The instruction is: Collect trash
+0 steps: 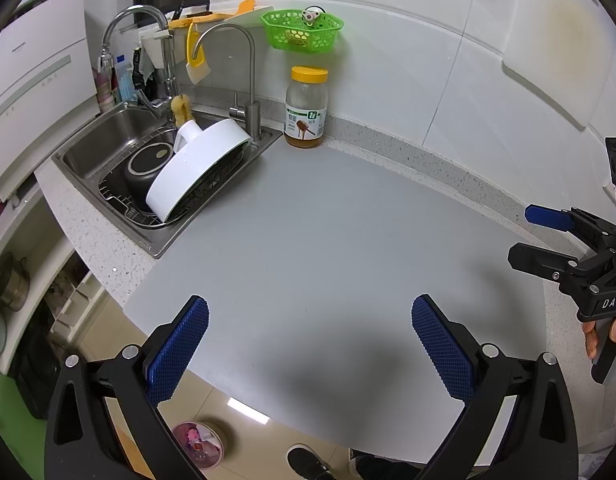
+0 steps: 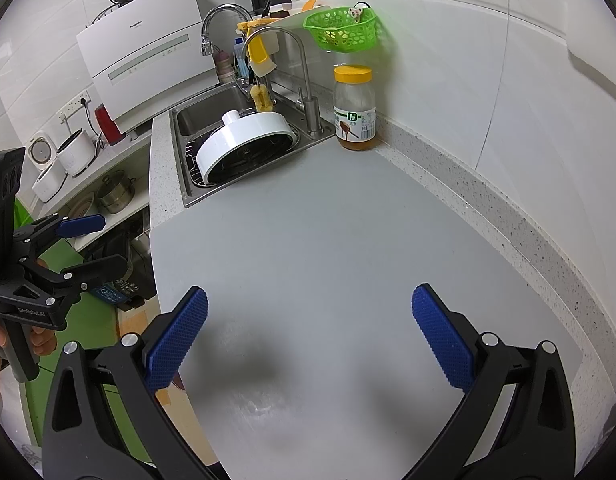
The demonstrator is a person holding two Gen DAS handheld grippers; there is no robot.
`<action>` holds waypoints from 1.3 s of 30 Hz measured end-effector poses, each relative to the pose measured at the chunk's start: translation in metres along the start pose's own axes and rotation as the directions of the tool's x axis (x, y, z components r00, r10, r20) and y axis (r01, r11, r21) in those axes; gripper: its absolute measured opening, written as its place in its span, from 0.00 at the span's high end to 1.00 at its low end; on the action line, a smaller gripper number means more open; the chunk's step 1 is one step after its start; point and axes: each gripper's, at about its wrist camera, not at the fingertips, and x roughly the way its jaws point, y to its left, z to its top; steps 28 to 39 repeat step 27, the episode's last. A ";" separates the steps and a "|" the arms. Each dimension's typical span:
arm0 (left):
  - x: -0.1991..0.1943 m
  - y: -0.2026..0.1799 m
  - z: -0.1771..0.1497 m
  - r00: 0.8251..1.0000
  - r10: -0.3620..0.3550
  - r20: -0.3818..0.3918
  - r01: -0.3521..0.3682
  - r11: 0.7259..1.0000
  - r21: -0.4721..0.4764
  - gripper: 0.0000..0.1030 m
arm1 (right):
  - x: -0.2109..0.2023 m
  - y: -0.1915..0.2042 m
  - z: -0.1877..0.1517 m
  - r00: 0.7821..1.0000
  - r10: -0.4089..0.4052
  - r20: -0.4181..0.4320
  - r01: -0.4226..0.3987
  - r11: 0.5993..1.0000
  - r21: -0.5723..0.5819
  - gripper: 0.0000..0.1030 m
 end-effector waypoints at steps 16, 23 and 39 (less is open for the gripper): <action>-0.002 0.000 0.000 1.000 0.001 0.005 -0.001 1.000 0.003 0.05 | -0.001 0.002 -0.001 1.000 -0.001 0.000 0.001 1.000 -0.002 0.03; -0.003 0.001 0.001 1.000 0.004 0.003 -0.004 1.000 0.008 0.05 | -0.001 0.005 -0.001 1.000 0.002 -0.002 -0.002 1.000 -0.004 0.03; -0.003 0.000 0.002 1.000 0.006 -0.002 -0.006 1.000 0.019 0.05 | -0.002 0.006 0.001 1.000 0.004 -0.002 -0.004 1.000 -0.005 0.03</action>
